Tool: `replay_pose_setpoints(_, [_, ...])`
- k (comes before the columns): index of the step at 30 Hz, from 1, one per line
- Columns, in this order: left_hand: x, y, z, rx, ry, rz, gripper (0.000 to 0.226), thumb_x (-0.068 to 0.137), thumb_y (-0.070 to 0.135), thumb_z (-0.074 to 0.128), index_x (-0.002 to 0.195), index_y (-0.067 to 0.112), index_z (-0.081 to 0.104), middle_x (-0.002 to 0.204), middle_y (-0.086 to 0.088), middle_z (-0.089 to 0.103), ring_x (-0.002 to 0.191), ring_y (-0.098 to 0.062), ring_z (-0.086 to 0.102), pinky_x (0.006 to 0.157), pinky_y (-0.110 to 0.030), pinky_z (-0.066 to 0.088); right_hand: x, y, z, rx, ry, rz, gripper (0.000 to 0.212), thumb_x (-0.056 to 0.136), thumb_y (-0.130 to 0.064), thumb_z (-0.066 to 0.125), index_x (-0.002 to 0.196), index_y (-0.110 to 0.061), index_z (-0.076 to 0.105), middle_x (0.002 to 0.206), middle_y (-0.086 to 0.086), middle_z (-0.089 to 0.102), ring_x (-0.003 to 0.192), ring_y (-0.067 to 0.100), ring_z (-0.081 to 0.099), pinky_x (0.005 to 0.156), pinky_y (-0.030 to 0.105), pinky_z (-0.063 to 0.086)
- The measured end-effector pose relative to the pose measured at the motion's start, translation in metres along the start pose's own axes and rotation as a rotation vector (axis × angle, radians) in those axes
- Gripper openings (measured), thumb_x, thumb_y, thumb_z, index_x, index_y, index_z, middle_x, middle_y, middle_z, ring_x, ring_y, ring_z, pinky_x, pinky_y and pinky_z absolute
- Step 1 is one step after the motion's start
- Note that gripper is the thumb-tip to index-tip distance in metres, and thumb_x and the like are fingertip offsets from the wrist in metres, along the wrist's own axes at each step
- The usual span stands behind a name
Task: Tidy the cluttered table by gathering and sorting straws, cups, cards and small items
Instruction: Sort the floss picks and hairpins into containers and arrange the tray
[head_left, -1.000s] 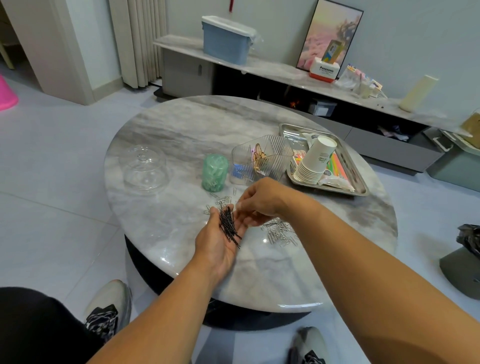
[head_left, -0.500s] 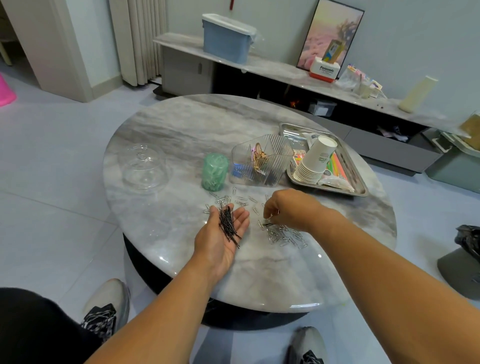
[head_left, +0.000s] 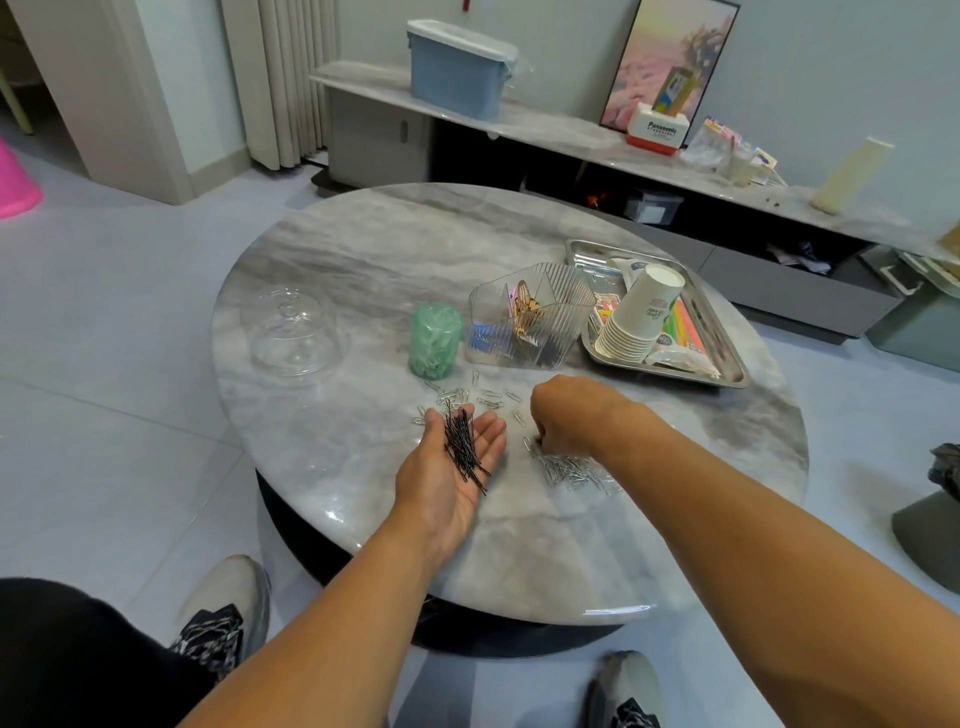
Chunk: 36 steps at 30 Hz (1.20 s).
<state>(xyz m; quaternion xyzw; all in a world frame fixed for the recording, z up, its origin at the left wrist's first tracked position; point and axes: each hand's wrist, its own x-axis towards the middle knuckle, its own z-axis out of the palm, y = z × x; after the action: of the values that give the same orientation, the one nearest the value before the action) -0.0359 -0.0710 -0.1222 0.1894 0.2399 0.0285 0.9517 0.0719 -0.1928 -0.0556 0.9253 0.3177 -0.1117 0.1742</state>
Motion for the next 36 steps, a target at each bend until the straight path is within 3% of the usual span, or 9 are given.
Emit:
replay_pose_setpoints(3, [0.000, 0.000, -0.001, -0.002, -0.004, -0.002, 0.052, 0.109, 0.040, 0.034, 0.127, -0.003, 0.057, 0.106, -0.022, 0.074, 0.098, -0.029, 0.075, 0.078, -0.034, 0.063, -0.003, -0.002, 0.003, -0.084, 0.026, -0.024, 0.022, 0.085, -0.028, 0.069, 0.082, -0.020, 0.049, 0.070, -0.002, 0.042, 0.071, 0.026, 0.048, 0.058, 0.028, 0.034])
replay_pose_setpoints(6, [-0.001, 0.001, -0.001, 0.002, 0.000, -0.007, 0.052, 0.109, 0.040, 0.034, 0.128, -0.003, 0.057, 0.110, -0.023, 0.073, 0.100, -0.030, 0.074, 0.077, -0.034, 0.063, -0.004, -0.001, 0.009, -0.047, 0.101, -0.026, 0.014, 0.083, -0.032, 0.065, 0.086, -0.019, 0.060, 0.082, 0.000, 0.058, 0.075, 0.026, 0.055, 0.062, 0.027, 0.036])
replay_pose_setpoints(9, [-0.002, 0.001, 0.000, 0.009, 0.006, -0.011, 0.053, 0.109, 0.041, 0.034, 0.129, -0.003, 0.056, 0.115, -0.025, 0.071, 0.102, -0.030, 0.074, 0.075, -0.034, 0.063, -0.005, 0.003, 0.005, 0.354, 0.176, 0.104, 0.012, 0.079, -0.032, 0.069, 0.079, -0.022, 0.065, 0.081, -0.004, 0.067, 0.078, 0.020, 0.063, 0.062, 0.028, 0.045])
replay_pose_setpoints(12, [-0.002, 0.002, 0.002, 0.014, 0.012, -0.005, 0.054, 0.109, 0.041, 0.032, 0.131, -0.003, 0.054, 0.119, -0.025, 0.069, 0.102, -0.029, 0.073, 0.075, -0.033, 0.063, -0.005, 0.002, -0.006, 0.855, 0.229, 0.218, 0.011, 0.078, -0.022, 0.073, 0.072, -0.016, 0.066, 0.067, -0.004, 0.070, 0.060, 0.009, 0.061, 0.055, 0.026, 0.049])
replay_pose_setpoints(18, [-0.004, 0.002, 0.003, 0.019, -0.012, -0.015, 0.056, 0.110, 0.041, 0.030, 0.131, -0.004, 0.055, 0.120, -0.024, 0.070, 0.105, -0.027, 0.072, 0.091, -0.038, 0.059, -0.007, -0.018, -0.020, 1.473, 0.043, 0.179, 0.015, 0.086, 0.002, 0.070, 0.080, -0.009, 0.061, 0.083, 0.017, 0.074, 0.058, 0.011, 0.062, 0.051, 0.022, 0.041])
replay_pose_setpoints(23, [-0.005, 0.002, 0.004, -0.064, -0.039, -0.004, 0.056, 0.111, 0.038, 0.030, 0.129, -0.009, 0.056, 0.089, -0.013, 0.072, 0.070, -0.015, 0.068, 0.081, -0.032, 0.062, -0.004, -0.040, -0.022, 1.509, -0.122, 0.182, 0.011, 0.085, 0.001, 0.077, 0.091, -0.001, 0.067, 0.070, 0.010, 0.072, 0.057, 0.012, 0.066, 0.049, 0.018, 0.052])
replay_pose_setpoints(28, [-0.005, 0.002, 0.004, -0.010, -0.052, -0.006, 0.056, 0.110, 0.040, 0.030, 0.126, -0.005, 0.058, 0.107, -0.019, 0.073, 0.093, -0.025, 0.074, 0.089, -0.034, 0.060, -0.003, -0.032, -0.029, 1.387, 0.028, 0.246, 0.018, 0.097, -0.016, 0.067, 0.101, 0.002, 0.068, 0.085, 0.016, 0.076, 0.059, 0.016, 0.064, 0.044, 0.020, 0.041])
replay_pose_setpoints(32, [-0.003, 0.001, 0.003, 0.035, 0.004, 0.001, 0.049, 0.109, 0.041, 0.036, 0.122, 0.001, 0.061, 0.094, -0.016, 0.075, 0.080, -0.022, 0.073, 0.069, -0.031, 0.063, -0.007, -0.024, -0.025, 1.399, 0.207, 0.259, 0.024, 0.105, -0.022, 0.054, 0.115, -0.007, 0.070, 0.106, 0.012, 0.073, 0.078, 0.016, 0.064, 0.062, 0.026, 0.050])
replay_pose_setpoints(36, [0.000, -0.001, 0.001, 0.142, 0.039, -0.017, 0.046, 0.106, 0.044, 0.041, 0.118, 0.006, 0.064, 0.077, -0.005, 0.066, 0.061, -0.011, 0.055, 0.048, -0.022, 0.044, -0.007, -0.035, -0.021, 1.402, 0.128, 0.108, 0.035, 0.107, -0.028, 0.047, 0.132, -0.009, 0.064, 0.124, 0.007, 0.068, 0.113, 0.022, 0.064, 0.094, 0.039, 0.054])
